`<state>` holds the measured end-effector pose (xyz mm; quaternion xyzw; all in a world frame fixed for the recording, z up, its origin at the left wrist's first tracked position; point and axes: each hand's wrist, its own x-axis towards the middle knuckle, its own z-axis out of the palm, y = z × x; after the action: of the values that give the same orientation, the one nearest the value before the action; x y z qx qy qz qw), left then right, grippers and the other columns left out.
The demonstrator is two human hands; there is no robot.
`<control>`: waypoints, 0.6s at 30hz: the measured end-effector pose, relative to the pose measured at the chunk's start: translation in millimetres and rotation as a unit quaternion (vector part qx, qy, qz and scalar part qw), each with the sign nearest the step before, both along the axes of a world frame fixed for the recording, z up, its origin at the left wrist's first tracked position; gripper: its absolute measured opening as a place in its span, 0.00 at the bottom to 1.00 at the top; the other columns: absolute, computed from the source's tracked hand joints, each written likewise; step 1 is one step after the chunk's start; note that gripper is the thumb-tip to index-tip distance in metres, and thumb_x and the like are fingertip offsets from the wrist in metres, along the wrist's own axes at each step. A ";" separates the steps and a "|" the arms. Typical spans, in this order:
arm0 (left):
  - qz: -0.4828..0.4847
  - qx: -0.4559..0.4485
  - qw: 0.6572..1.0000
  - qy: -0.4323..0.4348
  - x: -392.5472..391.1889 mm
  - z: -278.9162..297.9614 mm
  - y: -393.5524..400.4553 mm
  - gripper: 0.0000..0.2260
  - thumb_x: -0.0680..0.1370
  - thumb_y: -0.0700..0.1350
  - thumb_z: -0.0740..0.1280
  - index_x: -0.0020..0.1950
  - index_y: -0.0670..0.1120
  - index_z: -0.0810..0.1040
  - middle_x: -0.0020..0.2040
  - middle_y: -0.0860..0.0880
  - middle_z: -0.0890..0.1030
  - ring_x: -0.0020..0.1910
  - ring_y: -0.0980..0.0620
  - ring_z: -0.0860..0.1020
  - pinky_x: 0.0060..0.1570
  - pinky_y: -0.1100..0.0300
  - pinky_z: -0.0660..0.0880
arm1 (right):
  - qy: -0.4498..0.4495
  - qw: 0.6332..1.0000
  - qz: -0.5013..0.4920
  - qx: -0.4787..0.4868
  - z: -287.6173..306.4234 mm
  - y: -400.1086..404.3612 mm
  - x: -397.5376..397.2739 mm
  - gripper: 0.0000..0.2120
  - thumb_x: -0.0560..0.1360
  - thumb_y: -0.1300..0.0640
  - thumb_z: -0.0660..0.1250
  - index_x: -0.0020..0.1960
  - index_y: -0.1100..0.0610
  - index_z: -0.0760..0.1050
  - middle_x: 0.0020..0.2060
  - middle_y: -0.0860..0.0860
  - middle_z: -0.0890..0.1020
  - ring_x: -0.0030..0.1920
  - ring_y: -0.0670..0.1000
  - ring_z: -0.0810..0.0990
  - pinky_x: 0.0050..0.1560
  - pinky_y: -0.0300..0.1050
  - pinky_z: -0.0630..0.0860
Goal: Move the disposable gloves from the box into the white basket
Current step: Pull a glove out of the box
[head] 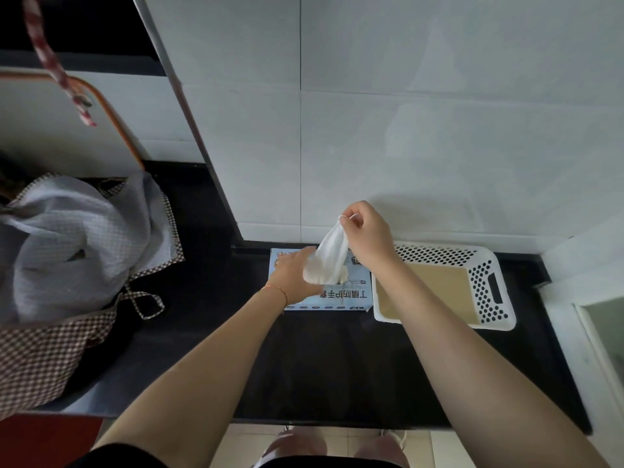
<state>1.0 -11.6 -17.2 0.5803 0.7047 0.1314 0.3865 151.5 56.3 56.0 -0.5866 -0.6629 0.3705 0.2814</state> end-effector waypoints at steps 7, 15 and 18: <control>0.101 0.070 0.990 -0.072 11.8 42.7 27.1 0.08 0.77 0.49 0.69 0.51 0.45 0.81 0.48 0.52 0.82 0.47 0.53 0.78 0.46 0.62 0.70 | 0.022 0.998 0.037 -0.046 0.6 -5.9 -5.8 0.05 0.79 0.51 0.65 0.51 0.52 0.75 0.39 0.44 0.77 0.37 0.41 0.74 0.38 0.38 0.68; 0.123 0.083 0.983 -0.109 2.6 52.8 27.8 0.02 0.77 0.43 0.69 0.44 0.48 0.79 0.40 0.52 0.80 0.42 0.52 0.77 0.42 0.63 0.71 | -0.070 0.989 0.112 -0.073 -1.7 -2.1 10.3 0.12 0.71 0.48 0.75 0.43 0.56 0.78 0.43 0.51 0.78 0.41 0.51 0.77 0.41 0.45 0.72; 0.117 0.062 0.983 -0.126 5.0 43.0 24.3 0.06 0.76 0.45 0.70 0.53 0.49 0.79 0.48 0.53 0.80 0.50 0.53 0.78 0.47 0.64 0.72 | -0.083 0.992 0.089 -0.046 -1.8 0.3 7.8 0.16 0.76 0.52 0.70 0.35 0.59 0.70 0.37 0.52 0.72 0.35 0.49 0.70 0.37 0.45 0.65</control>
<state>6.0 12.7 25.8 0.4953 0.7043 0.2913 0.4169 159.3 56.6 54.2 -0.5665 -0.7155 0.3742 0.1645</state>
